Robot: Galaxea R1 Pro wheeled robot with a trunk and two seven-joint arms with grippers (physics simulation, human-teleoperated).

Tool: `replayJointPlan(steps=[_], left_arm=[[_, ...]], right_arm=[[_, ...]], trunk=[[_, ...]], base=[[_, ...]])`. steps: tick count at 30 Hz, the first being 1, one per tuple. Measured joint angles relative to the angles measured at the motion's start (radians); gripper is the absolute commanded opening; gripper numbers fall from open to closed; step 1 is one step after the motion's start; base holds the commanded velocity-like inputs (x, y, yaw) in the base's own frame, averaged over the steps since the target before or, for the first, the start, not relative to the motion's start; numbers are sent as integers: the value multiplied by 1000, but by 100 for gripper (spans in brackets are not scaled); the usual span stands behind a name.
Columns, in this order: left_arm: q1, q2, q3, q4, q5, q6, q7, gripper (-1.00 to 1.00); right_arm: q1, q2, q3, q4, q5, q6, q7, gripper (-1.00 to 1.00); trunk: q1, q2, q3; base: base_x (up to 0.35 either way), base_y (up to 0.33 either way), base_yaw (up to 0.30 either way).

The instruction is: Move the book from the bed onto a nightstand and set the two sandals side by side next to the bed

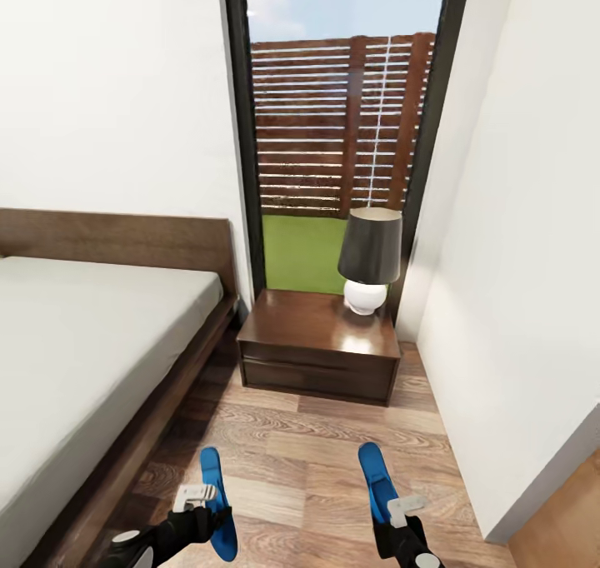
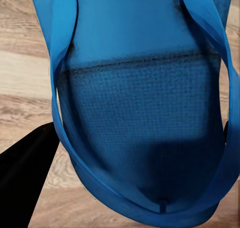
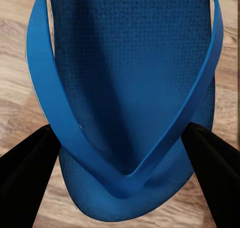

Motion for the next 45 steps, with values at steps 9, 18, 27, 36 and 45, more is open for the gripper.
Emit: replayJointPlan(steps=[9, 18, 27, 36, 45], left_arm=[[0, 0, -2, 1, 0, 0, 0, -100], [0, 0, -2, 2, 0, 0, 0, -100], [0, -1, -6, 2, 0, 0, 0, -100], [0, -1, -40, 2, 1, 1, 3, -100], [0, -14, -41, 2, 1, 0, 6, -100]], right_arm=[[0, 2, 0, 0, 0, 0, 0, -100], [0, 2, 1, 1, 0, 0, 1, -100], [0, 2, 1, 1, 0, 0, 1, -100], [0, 4, 1, 2, 1, -1, 3, -100], [0, 4, 1, 2, 1, -2, 2, -100]], trunk=[[0, 0, 0], [0, 0, 0], [0, 0, 0], [0, 0, 0], [0, 0, 0]], base=[[0, -101, 2], [99, 64, 0], [264, 45, 0], [12, 0, 161], [0, -181, 238]])
